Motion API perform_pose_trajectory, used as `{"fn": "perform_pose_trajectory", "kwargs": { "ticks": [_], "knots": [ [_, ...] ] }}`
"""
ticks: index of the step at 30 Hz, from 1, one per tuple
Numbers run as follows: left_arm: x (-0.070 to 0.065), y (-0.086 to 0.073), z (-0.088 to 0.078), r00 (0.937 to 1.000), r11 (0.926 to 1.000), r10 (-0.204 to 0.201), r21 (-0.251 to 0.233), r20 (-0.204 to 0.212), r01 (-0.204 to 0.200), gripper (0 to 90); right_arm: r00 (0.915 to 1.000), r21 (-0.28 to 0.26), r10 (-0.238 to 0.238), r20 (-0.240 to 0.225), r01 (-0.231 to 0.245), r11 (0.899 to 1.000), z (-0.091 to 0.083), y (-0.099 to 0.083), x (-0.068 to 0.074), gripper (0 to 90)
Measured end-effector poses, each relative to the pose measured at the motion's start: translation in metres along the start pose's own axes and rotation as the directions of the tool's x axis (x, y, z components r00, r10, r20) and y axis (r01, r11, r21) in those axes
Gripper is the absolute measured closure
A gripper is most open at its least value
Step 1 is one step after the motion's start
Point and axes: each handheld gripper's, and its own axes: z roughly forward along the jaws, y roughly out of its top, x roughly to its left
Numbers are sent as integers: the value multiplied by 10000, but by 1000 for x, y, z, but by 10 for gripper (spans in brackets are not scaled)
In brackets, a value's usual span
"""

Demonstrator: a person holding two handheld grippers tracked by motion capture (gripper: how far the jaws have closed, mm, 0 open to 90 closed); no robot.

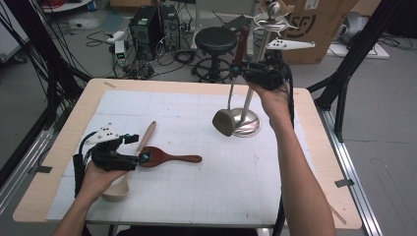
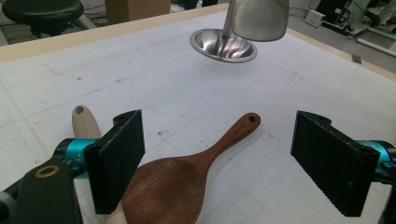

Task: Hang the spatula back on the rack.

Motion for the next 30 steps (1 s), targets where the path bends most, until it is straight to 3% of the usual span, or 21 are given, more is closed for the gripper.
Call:
{"fn": "perform_pose_trajectory", "kwargs": {
  "ticks": [30],
  "knots": [
    [-2,1,-2,10000,10000,-3,-43,80,3,179,9948,-43,581,832,-579,9983,-3,5,-24,727]
  ]
}}
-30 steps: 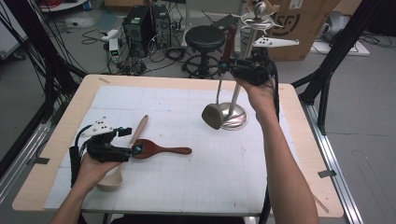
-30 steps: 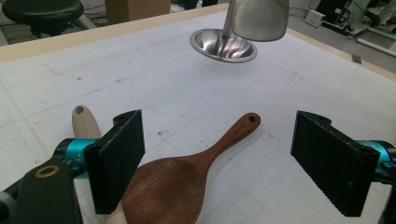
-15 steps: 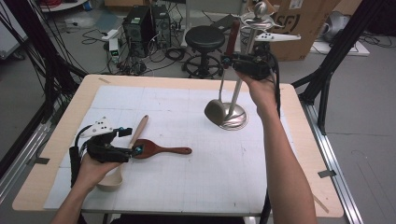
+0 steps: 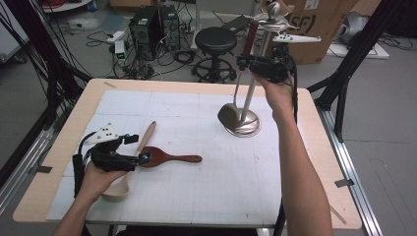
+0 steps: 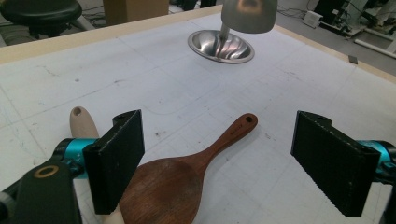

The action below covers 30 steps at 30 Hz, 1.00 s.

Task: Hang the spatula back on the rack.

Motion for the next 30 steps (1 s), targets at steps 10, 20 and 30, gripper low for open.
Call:
{"fn": "perform_pose_trajectory", "kwargs": {
  "ticks": [10,20,30],
  "knots": [
    [-1,0,0,10000,10000,15,17,8,-15,179,9996,-101,87,282,-84,9999,-2,0,-5,725],
    [-1,0,0,10000,10000,38,21,30,-39,179,9978,113,-28,668,21,9999,1,-2,-7,715],
    [-2,0,0,10000,10000,20,-4,76,-20,179,9961,-185,-40,881,56,9998,-5,0,-7,688]
  ]
}}
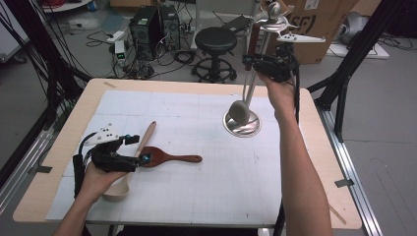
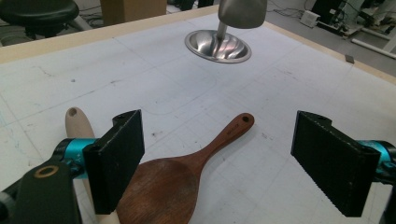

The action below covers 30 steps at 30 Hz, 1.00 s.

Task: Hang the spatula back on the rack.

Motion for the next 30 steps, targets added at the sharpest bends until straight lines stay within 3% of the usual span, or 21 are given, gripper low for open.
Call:
{"fn": "perform_pose_trajectory", "kwargs": {
  "ticks": [20,30],
  "knots": [
    [1,0,0,10000,10000,29,2,-44,-29,179,9994,-259,-279,-214,274,9993,-23,1,-3,649],
    [1,-1,0,10000,10000,20,-6,-58,-20,178,9966,-166,-220,-789,208,9996,-34,0,-9,781]
  ]
}}
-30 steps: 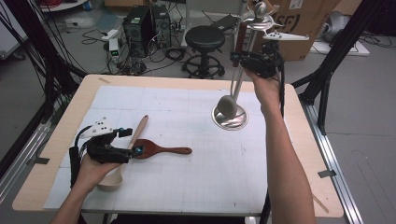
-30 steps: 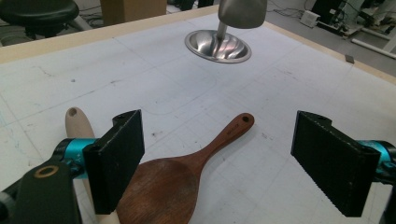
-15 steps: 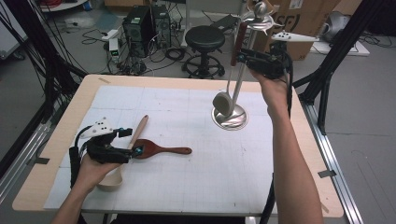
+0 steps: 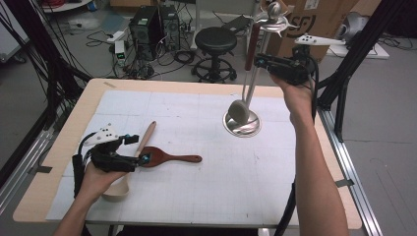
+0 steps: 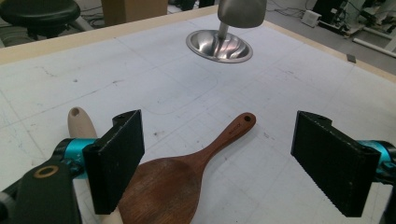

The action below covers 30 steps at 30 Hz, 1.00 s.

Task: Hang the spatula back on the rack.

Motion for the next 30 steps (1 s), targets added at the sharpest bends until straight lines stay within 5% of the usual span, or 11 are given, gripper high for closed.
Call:
{"fn": "perform_pose_trajectory", "kwargs": {
  "ticks": [6,19,30],
  "knots": [
    [2,-1,-1,10000,10000,-16,-24,-37,16,178,9988,85,-212,-449,216,9997,-8,2,-3,892],
    [7,-2,-1,9999,10000,-44,63,-140,45,178,9951,122,-444,-886,456,9989,-23,9,-12,893],
    [7,-2,0,9999,9999,-51,95,-139,52,178,9948,-94,-743,-703,739,9972,-40,24,-19,894]
  ]
}}
